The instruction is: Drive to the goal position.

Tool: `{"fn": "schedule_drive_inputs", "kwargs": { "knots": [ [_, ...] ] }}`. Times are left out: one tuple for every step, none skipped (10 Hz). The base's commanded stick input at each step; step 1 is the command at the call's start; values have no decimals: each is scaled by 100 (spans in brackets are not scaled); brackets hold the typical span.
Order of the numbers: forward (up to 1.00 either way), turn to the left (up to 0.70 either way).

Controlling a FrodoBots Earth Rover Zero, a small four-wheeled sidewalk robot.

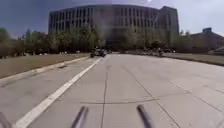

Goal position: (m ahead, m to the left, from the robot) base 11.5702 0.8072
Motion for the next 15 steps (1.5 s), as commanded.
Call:
{"fn": "schedule_drive_inputs", "kwargs": {
  "knots": [
    [70,0],
    [70,0],
    [70,0],
    [70,0],
    [70,0],
    [70,0],
    [70,0],
    [70,0],
    [70,0],
    [70,0],
    [70,0],
    [70,0],
    [70,-35],
    [70,-34],
    [70,-7]
  ]
}}
